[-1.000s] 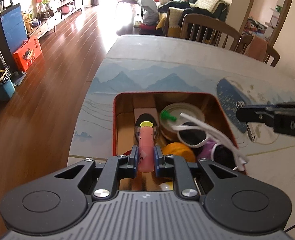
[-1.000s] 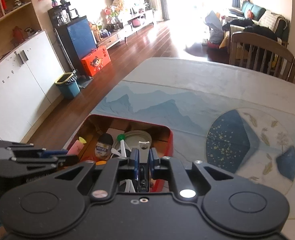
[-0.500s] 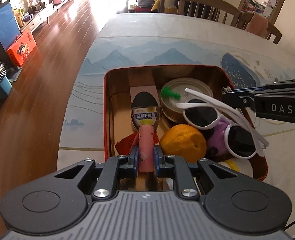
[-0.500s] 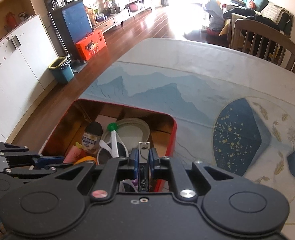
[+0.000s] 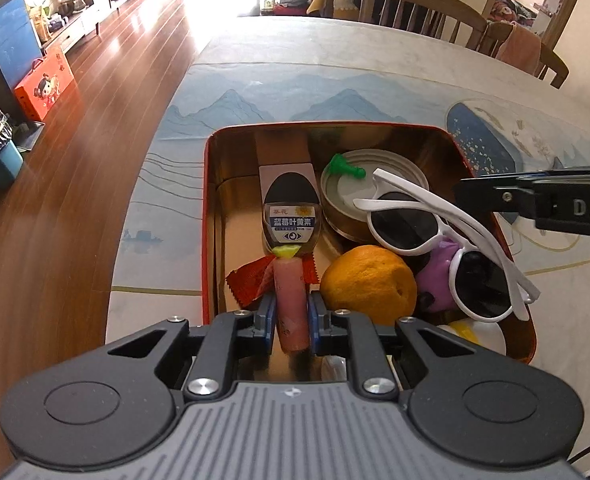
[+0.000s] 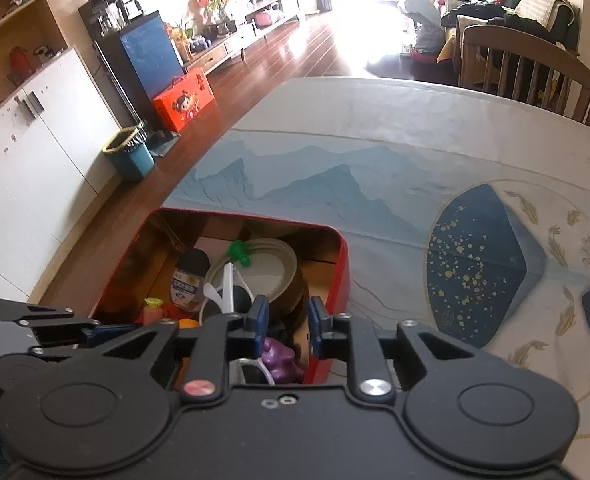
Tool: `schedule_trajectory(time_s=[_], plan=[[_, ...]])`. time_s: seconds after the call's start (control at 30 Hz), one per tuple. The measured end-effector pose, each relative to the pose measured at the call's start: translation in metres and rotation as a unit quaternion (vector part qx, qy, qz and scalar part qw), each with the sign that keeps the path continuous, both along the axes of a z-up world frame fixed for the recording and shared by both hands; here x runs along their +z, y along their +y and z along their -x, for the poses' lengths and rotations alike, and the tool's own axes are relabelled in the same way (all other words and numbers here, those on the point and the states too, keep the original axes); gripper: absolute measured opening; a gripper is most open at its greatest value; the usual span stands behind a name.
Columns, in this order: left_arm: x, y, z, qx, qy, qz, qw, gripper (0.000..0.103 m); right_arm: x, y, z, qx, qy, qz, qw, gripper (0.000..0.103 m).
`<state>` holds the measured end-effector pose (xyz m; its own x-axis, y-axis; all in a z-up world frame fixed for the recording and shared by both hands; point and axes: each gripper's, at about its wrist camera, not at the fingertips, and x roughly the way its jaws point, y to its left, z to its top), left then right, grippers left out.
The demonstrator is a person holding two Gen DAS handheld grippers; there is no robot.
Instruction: Organize rigid objects
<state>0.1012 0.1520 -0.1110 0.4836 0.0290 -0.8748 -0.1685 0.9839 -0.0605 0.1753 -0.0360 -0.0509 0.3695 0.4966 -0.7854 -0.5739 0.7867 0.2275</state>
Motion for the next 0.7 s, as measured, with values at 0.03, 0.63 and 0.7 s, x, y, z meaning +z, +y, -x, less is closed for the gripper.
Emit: schedule_trajectory(time_s=[0.03, 0.63, 0.7], plan=[[0.002, 0.000, 0.001, 0.001, -0.003, 0.000, 1.0000, 0.017, 0.002, -0.002, 0.001, 0.000, -0.001, -0.003, 1.000, 0.028], [0.051, -0.012, 0.041, 0.020, -0.093, -0.001, 0.9955, 0.067, 0.031, -0.036, 0.053, 0.008, -0.040, -0.063, 0.997, 0.060], [0.055, -0.013, 0.047, 0.020, -0.101, -0.003, 0.9946, 0.070, 0.032, -0.040, 0.060, 0.007, -0.050, -0.065, 0.997, 0.064]])
